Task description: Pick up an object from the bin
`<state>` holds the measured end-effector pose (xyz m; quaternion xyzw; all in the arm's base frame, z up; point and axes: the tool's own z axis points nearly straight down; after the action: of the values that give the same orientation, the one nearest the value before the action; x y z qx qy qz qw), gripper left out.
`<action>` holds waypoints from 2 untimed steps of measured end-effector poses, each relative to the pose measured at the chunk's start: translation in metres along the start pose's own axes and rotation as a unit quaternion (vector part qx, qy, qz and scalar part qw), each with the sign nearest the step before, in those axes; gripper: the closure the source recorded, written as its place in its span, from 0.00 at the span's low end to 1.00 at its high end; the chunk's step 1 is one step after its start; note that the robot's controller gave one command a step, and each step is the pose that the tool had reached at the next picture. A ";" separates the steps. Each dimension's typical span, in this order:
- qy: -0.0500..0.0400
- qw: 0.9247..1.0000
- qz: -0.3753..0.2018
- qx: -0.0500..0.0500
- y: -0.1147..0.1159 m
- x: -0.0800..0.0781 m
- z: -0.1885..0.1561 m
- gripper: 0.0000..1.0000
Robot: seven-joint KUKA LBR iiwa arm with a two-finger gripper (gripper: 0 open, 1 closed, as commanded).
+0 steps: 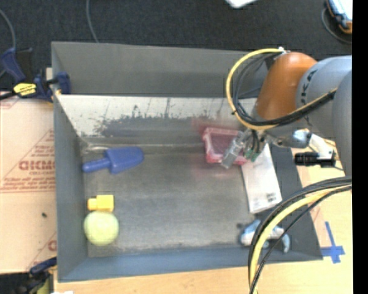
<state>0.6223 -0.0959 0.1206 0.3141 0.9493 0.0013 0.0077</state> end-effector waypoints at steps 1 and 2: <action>0.001 1.000 0.000 0.001 0.000 0.001 -0.004 1.00; 0.000 1.000 0.000 0.000 0.000 0.000 -0.014 1.00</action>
Offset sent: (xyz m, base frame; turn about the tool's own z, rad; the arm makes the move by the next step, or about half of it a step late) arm -0.0001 0.0001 0.0205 0.0000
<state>0.6220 -0.0961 0.1342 0.3139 0.9494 0.0012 0.0076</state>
